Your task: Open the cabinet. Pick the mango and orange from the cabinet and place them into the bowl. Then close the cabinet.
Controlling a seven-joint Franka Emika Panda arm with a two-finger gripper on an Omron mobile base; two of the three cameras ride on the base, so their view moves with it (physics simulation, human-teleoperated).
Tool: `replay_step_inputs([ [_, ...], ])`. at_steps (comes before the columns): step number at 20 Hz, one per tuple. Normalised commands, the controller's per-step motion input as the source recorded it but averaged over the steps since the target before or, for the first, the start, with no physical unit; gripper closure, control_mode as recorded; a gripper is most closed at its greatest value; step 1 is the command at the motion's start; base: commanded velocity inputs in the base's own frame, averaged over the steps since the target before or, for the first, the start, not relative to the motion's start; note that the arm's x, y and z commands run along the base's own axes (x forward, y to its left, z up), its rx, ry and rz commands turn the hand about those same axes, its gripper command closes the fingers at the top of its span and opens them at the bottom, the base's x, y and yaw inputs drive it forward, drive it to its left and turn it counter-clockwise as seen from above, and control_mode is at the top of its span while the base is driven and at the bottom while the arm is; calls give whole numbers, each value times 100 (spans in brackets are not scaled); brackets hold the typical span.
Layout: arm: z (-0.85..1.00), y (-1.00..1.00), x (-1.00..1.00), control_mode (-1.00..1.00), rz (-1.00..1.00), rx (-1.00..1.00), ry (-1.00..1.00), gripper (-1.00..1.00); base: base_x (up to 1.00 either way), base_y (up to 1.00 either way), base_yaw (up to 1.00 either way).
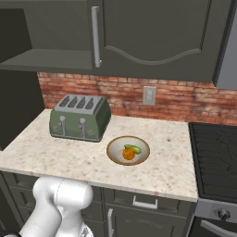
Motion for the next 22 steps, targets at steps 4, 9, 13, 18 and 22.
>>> replay_step_inputs([
  [4,0,0,34,-100,-1,0,0,-100,0,0,0],
  [9,0,0,34,-100,-1,0,0,-100,0,0,0],
  [13,0,0,26,-100,-2,0,0,-100,0,0,0],
  [18,0,-3,9,-100,-2,0,4,-100,0,0,0],
  [22,0,-27,0,-100,-3,0,8,-100,0,0,0],
])
